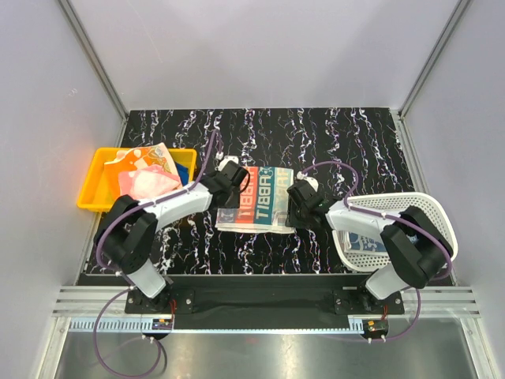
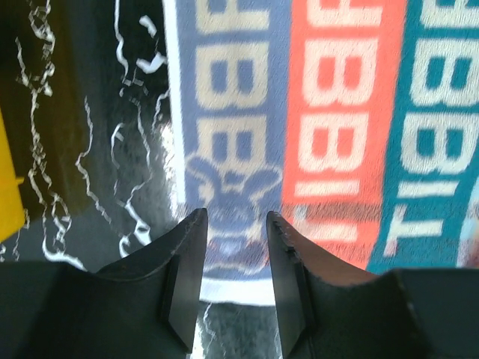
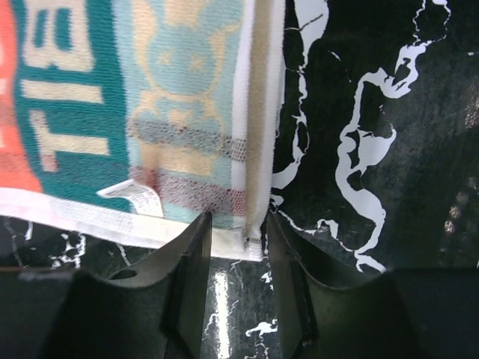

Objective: Fold and stack the towels
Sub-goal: Fold the towel

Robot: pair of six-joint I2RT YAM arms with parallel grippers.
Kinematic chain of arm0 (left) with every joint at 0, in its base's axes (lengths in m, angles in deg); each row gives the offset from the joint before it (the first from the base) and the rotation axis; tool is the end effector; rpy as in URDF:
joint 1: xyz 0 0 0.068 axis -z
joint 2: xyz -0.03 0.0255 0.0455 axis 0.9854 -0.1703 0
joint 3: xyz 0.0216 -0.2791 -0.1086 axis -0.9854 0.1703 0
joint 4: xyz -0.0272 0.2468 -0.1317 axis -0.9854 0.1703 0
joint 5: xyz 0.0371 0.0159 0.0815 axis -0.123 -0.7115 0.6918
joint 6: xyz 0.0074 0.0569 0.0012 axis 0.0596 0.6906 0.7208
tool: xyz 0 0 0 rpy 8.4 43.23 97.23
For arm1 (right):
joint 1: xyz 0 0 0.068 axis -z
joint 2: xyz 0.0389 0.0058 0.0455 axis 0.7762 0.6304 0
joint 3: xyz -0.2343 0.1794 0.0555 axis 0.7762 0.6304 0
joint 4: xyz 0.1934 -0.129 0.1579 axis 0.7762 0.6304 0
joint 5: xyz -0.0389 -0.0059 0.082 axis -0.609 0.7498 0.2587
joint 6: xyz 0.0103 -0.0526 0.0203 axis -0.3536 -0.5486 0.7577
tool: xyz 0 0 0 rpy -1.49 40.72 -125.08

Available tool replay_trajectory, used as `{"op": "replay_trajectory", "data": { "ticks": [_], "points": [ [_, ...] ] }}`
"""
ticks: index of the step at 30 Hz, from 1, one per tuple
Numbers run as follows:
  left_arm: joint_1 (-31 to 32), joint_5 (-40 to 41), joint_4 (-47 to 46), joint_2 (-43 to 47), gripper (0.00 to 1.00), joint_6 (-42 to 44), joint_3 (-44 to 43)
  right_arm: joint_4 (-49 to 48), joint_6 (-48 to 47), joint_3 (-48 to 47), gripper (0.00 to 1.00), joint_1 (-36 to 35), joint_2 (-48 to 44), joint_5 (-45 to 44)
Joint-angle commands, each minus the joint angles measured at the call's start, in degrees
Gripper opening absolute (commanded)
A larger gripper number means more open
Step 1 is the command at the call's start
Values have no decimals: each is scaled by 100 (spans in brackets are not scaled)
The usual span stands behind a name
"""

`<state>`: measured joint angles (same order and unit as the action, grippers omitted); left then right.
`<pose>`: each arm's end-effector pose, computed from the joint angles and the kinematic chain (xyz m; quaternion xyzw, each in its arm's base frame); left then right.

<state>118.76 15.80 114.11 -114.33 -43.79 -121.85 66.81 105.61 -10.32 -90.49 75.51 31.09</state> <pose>0.2759 -0.2028 0.2084 0.0167 0.9540 -0.0128 0.2989 0.2351 0.1876 0.1741 -0.0016 0.9570 0.1287 0.2598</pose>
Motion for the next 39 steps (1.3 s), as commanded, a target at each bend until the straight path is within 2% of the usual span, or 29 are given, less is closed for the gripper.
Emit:
{"op": "replay_trajectory", "data": {
  "ticks": [1,4,6,7,8,12,15,17,20,28,29,31,32,39],
  "points": [
    [-7,235,-86,-319,42,94,-328,-114,-58,-183,43,-59,135,-313],
    [-16,244,-112,-592,42,68,-390,-114,-76,-191,42,-77,205,-313],
    [-16,227,-147,-733,42,33,-364,-132,-67,-148,38,-77,170,-304],
    [-16,200,-174,-751,42,24,-346,-132,-76,-147,35,-77,153,-312],
    [-16,183,-200,-777,42,7,-329,-114,-67,-147,27,-77,126,-313],
    [-16,156,-227,-821,41,-20,-276,-27,-102,-130,16,-77,30,-312],
    [-25,174,-209,-821,41,-2,-285,70,-120,-104,8,-77,-93,-339],
    [-25,174,-200,-813,41,-2,-276,140,-137,-68,8,-77,-208,-339],
    [-16,165,-192,-804,41,-11,-258,245,-146,-16,0,-86,-383,-356],
    [-16,104,-174,-575,41,6,-153,431,-129,169,1,-77,-639,-418],
    [-25,86,-183,-549,41,15,-153,422,-120,152,8,-77,-639,-375],
    [-25,34,-218,-540,41,24,-118,361,-76,143,16,-86,-656,-322],
    [-25,25,-227,-540,41,24,-126,334,-67,82,25,-103,-656,-278],
    [-16,24,-235,-575,41,15,-100,563,-94,-332,33,-446,-393,-646]
  ]
}}
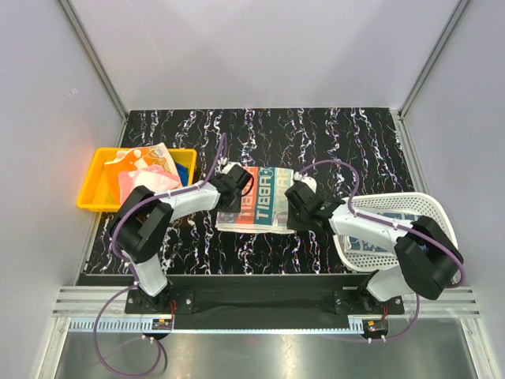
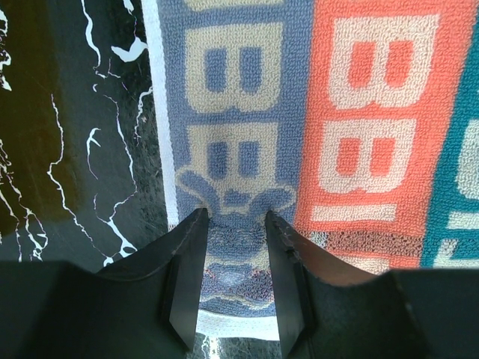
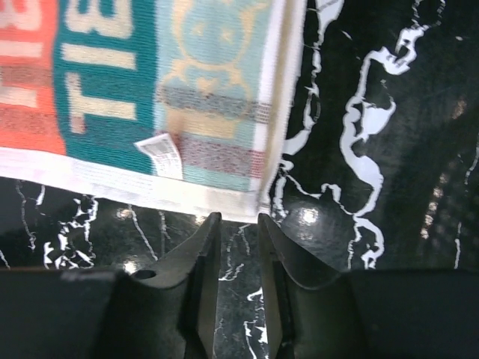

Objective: Fold and stack the towels
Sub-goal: Fold the towel

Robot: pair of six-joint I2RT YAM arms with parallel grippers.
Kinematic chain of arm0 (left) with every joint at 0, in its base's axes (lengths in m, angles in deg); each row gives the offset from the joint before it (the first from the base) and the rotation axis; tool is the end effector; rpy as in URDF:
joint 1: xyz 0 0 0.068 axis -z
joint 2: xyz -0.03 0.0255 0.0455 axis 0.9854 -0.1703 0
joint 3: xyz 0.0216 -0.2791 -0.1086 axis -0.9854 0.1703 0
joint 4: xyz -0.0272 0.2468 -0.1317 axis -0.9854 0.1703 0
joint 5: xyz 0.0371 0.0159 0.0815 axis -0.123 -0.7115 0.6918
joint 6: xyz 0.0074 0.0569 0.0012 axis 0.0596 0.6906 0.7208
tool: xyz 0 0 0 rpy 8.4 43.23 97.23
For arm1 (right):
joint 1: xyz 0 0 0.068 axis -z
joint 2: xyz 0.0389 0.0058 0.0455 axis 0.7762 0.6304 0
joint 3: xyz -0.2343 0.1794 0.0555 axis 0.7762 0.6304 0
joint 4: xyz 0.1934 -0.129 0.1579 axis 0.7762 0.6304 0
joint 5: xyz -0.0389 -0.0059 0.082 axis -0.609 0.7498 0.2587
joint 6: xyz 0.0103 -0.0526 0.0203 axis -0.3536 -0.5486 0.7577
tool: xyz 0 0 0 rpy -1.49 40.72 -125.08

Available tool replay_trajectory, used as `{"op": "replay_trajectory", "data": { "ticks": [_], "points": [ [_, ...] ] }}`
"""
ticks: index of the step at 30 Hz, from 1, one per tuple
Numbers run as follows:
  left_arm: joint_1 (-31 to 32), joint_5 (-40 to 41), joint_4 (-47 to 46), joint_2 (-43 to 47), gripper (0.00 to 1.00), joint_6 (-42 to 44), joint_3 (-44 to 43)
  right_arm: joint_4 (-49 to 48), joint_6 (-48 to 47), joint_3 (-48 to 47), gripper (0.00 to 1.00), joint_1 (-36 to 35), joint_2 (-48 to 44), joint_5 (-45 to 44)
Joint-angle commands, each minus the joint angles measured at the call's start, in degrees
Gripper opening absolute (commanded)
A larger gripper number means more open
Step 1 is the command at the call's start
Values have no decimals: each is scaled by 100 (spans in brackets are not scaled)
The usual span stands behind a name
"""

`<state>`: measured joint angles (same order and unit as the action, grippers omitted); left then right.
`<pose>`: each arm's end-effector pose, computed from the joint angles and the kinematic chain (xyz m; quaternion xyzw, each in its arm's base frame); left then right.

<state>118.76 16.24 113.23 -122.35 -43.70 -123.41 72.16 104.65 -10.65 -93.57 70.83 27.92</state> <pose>0.2901 -0.2138 0.1710 0.0252 0.9641 0.0189 0.2637 0.2162 0.1892 0.1927 -0.0277 0.9556 0.1108 0.2716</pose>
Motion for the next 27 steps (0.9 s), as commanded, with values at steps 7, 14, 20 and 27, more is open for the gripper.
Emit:
{"op": "replay_trajectory", "data": {
  "ticks": [7,14,20,27],
  "points": [
    [-16,-63,-183,174,41,-2,46,80,20,-466,35,-270,601,-558],
    [-25,-81,-236,148,41,6,108,-61,55,-431,37,-314,857,-593],
    [-16,-72,-245,174,41,15,160,88,82,-475,22,-375,858,-743],
    [-25,-46,-218,148,41,7,117,422,29,-537,7,-393,629,-866]
  ]
}}
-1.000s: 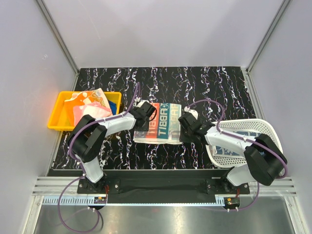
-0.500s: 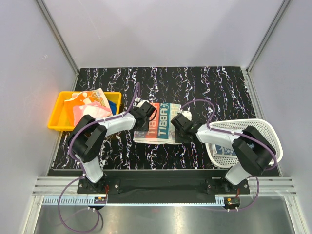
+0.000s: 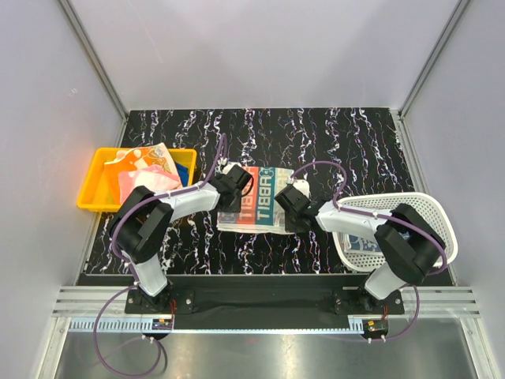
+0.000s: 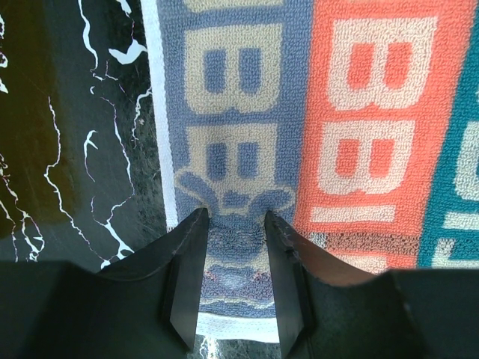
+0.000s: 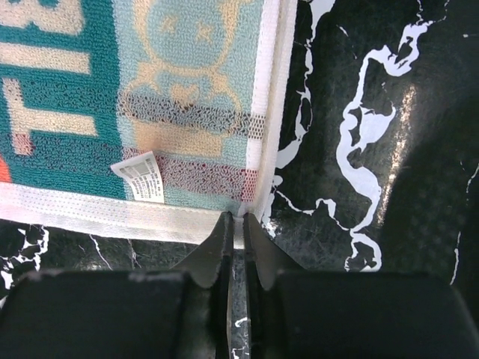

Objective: Fold and stack the towels
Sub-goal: Fold the towel

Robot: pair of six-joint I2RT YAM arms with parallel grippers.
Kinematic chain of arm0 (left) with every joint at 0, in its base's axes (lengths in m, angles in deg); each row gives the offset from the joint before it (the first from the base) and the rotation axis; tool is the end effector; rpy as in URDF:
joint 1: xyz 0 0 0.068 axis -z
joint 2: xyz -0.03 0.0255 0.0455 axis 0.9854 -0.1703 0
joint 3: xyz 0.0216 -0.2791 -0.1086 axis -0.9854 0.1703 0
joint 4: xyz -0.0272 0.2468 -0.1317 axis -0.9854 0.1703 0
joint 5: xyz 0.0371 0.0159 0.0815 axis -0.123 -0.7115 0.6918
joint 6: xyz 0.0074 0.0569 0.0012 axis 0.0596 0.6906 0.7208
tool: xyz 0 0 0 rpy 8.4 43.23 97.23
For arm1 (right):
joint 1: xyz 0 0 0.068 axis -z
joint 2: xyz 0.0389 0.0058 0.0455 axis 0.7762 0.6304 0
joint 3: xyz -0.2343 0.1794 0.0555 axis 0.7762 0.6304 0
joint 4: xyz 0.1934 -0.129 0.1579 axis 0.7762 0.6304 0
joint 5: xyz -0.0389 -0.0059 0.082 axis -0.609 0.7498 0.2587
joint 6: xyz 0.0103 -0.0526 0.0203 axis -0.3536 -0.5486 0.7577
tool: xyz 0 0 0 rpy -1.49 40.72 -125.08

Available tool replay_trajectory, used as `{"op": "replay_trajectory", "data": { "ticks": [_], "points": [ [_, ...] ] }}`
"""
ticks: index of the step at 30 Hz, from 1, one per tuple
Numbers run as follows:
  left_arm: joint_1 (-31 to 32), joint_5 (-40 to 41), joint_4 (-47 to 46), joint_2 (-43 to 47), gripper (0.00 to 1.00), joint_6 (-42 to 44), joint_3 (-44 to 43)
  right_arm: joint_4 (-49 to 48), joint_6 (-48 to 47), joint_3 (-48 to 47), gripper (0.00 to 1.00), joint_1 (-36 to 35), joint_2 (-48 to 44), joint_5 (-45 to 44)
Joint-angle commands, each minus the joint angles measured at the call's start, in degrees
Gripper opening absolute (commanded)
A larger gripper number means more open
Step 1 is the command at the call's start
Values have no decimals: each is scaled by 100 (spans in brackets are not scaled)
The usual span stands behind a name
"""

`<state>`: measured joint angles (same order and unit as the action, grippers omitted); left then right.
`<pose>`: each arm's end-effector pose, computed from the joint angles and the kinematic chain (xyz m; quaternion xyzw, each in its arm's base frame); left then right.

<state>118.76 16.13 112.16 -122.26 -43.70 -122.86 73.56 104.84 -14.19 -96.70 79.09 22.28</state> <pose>0.2898 -0.2136 0.1696 0.0244 0.9632 0.0150 0.2673 0.2228 0.2129 0.1705 -0.0463 0.9632 0.0472 0.2607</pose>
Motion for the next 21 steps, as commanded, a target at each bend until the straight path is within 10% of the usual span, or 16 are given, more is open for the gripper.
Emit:
{"op": "replay_trajectory", "data": {
  "ticks": [1,21],
  "points": [
    [-25,-35,-103,139,41,15,62,352,1,-165,6,-80,-276,-319],
    [406,-97,-50,735,40,-450,826,107,185,766,9,-159,-802,366]
  ]
}}
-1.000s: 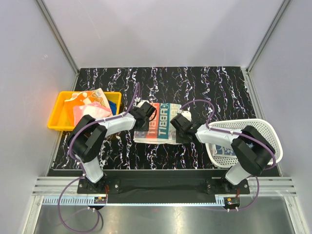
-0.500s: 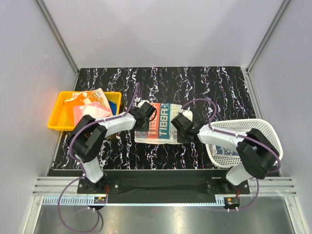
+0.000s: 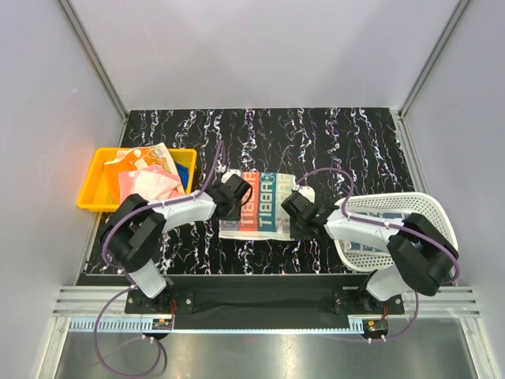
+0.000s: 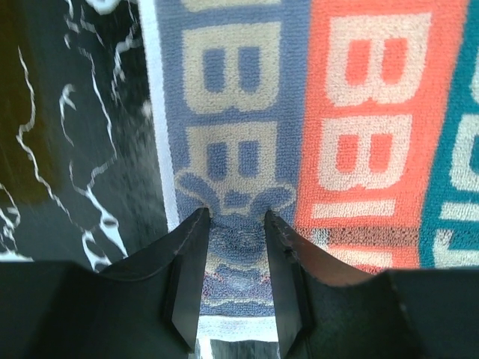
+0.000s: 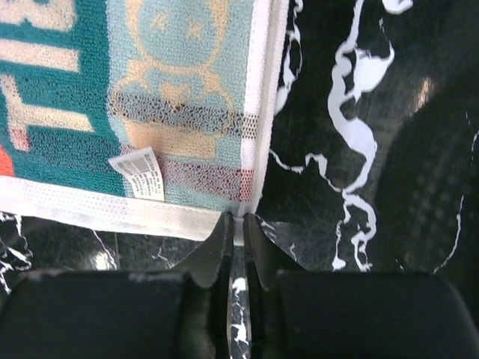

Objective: Fold and stack the towels
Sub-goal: Fold the towel

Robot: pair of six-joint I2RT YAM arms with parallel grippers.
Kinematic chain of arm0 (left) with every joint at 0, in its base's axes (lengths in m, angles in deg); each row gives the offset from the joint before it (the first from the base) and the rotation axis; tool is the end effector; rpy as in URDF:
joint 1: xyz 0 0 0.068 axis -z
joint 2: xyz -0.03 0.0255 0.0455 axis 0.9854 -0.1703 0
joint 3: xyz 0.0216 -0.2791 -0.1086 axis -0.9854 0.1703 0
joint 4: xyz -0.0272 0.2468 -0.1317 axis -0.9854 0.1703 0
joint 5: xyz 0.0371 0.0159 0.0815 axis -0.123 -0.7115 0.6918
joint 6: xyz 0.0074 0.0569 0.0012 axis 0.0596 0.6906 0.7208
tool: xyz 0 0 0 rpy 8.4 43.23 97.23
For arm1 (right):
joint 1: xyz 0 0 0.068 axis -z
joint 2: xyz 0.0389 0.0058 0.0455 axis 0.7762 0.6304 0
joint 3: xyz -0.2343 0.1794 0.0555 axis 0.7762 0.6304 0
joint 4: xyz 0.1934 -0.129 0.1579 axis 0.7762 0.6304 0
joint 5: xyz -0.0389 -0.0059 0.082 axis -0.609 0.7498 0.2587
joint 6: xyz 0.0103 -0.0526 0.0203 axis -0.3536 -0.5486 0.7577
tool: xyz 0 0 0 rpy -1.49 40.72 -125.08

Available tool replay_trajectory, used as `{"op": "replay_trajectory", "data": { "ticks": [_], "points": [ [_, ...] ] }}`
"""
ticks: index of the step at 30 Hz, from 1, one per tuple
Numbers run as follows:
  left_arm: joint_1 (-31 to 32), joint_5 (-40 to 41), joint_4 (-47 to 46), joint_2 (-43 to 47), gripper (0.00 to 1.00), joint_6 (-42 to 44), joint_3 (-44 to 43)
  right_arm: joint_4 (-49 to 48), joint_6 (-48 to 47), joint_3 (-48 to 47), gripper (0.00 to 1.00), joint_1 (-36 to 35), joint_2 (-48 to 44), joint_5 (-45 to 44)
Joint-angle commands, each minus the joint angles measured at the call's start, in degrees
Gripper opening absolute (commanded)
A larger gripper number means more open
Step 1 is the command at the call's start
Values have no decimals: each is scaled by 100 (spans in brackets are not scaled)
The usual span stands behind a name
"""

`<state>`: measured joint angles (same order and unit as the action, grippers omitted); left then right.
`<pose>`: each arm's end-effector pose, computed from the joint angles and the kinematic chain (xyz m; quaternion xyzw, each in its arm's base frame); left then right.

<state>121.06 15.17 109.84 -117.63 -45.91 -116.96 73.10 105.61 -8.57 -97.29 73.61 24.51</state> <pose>0.2622 -0.2096 0.1684 0.0255 0.9625 -0.0077 0.2699 0.2005 0.1963 0.1686 -0.0490 0.9647 0.0665 0.2500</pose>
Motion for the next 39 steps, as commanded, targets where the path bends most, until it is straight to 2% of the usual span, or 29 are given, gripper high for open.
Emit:
{"op": "replay_trajectory", "data": {
  "ticks": [1,2,5,6,8,10,13,15,16,20,24,30,35,39],
  "points": [
    [272,26,269,326,40,-265,323,196,126,214,12,-118,-325,161],
    [317,70,331,396,40,-308,359,258,152,240,14,-118,-404,161],
    [387,132,542,695,42,-379,386,469,153,232,29,-118,-755,117],
    [387,149,603,765,43,-362,351,617,127,144,35,-118,-895,65],
    [388,306,814,950,47,-327,141,750,83,-14,41,-118,-993,-6],
    [353,421,1024,1029,50,-230,-96,917,-40,-347,47,-118,-1046,-190],
    [247,422,1157,1012,50,-72,-641,865,-268,-883,48,-30,-889,-358],
    [142,282,1114,907,50,42,-974,577,-418,-1313,39,171,-574,-79],
    [-15,81,992,819,48,77,-1063,427,-514,-1463,31,233,-424,45],
    [-499,-324,771,292,41,218,-1556,-171,-735,-2324,19,584,734,775],
    [-886,-790,393,-366,39,411,-1899,-708,-718,-3246,14,840,1701,1617],
    [-1150,-1169,-248,-860,38,561,-1978,-1112,-595,-4012,12,1103,2906,2269],
    [-1282,-802,-267,-1281,38,412,-2075,-1271,-515,-4260,12,1323,3584,2366],
    [-1309,-422,31,-1607,38,202,-2180,-1613,-331,-4032,11,1586,3674,2507]
  ]
}}
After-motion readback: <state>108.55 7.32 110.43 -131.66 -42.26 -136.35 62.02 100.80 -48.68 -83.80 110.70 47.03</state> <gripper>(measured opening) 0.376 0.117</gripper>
